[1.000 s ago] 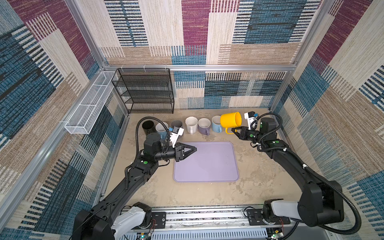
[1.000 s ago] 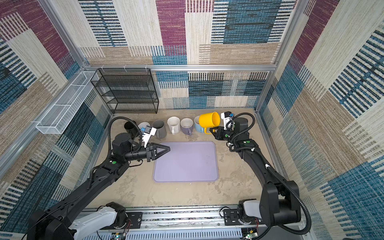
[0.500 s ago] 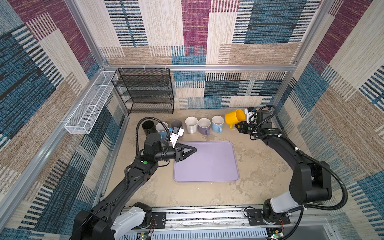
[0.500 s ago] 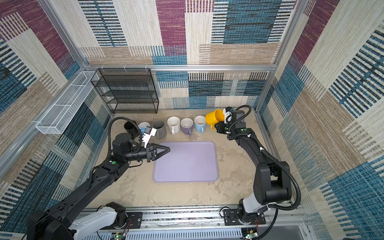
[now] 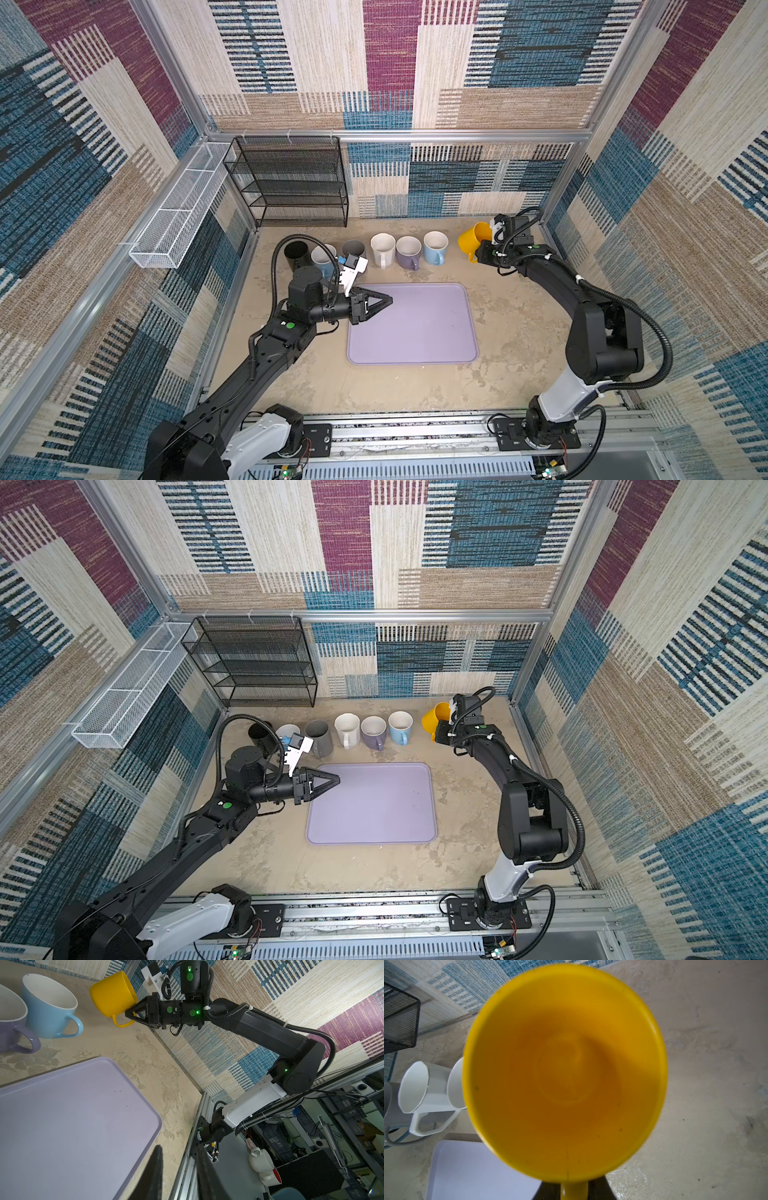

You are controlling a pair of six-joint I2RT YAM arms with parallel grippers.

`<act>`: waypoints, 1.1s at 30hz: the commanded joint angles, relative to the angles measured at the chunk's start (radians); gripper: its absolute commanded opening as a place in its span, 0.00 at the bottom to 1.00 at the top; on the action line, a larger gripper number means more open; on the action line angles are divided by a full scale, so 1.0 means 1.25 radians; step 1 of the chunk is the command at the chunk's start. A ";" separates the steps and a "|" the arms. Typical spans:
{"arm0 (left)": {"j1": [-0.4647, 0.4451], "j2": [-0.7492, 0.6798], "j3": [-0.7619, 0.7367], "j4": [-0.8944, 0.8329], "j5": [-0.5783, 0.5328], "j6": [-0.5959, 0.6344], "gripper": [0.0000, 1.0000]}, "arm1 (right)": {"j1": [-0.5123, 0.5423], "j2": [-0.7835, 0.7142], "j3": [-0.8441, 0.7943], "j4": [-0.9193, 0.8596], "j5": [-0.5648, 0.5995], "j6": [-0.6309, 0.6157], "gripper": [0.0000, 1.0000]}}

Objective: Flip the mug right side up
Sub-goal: 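Carry the yellow mug with the right gripper toward the light-blue mug, then lower the yellow mug upright onto the table beside the light-blue mug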

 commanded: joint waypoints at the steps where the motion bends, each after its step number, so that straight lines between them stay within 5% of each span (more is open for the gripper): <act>1: 0.001 0.001 0.007 0.005 0.007 0.021 0.25 | 0.000 0.021 0.030 0.013 0.046 -0.003 0.00; 33: 0.001 0.028 0.037 -0.030 0.013 0.040 0.25 | 0.089 0.328 0.388 -0.235 0.237 -0.058 0.00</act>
